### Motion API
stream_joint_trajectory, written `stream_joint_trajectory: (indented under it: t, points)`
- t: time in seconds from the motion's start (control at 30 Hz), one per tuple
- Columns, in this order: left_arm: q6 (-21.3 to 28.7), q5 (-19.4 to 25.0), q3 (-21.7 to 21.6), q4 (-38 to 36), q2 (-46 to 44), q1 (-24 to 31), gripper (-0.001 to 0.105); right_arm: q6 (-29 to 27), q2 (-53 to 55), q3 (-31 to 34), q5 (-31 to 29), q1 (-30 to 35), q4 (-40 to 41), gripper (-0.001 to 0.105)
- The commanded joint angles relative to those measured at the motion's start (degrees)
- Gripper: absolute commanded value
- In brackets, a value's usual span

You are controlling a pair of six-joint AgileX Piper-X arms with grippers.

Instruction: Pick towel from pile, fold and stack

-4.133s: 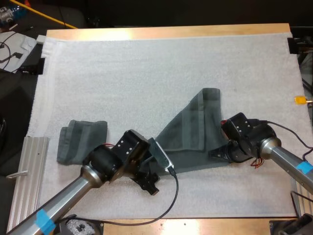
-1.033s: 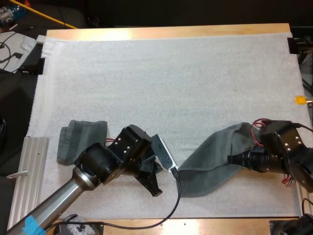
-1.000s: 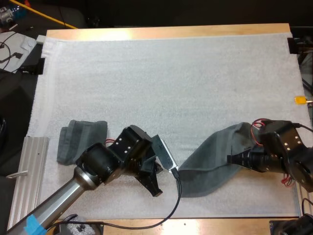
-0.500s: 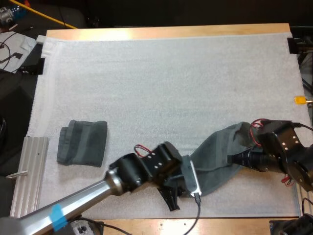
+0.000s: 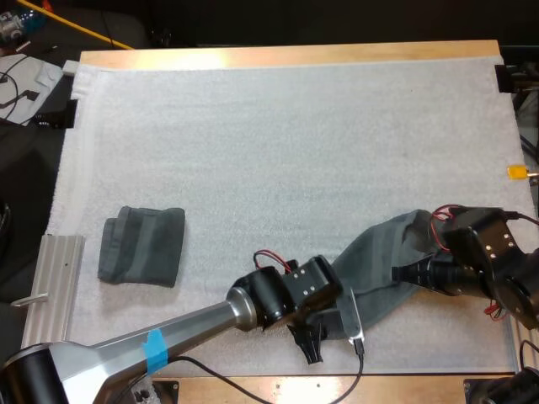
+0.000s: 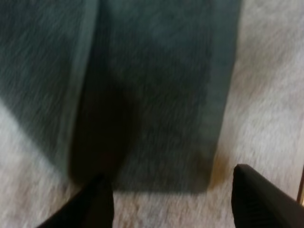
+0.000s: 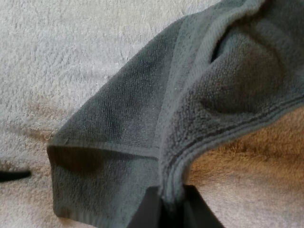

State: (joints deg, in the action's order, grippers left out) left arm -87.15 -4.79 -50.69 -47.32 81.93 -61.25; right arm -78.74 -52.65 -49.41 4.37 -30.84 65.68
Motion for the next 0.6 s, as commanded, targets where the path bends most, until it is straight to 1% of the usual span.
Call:
stream_joint_trajectory:
  t: [0.0, 0.23, 0.57]
  points:
    - [0.2, 0.5, -0.2, 2.3, 1.3, -2.0, 0.052, -0.1, 0.3, 0.2, -1.0, 0.0, 0.4, 0.000]
    - [-0.1, 3.0, -0.1, 3.3, 5.8, -2.5, 0.053, -0.1, 0.2, 0.2, -0.4, 0.0, 0.5, 0.000]
    - [0.0, 2.6, -0.2, 2.2, 9.4, -2.2, 0.050, 0.0, 0.3, 0.2, -0.4, 0.0, 0.4, 0.000]
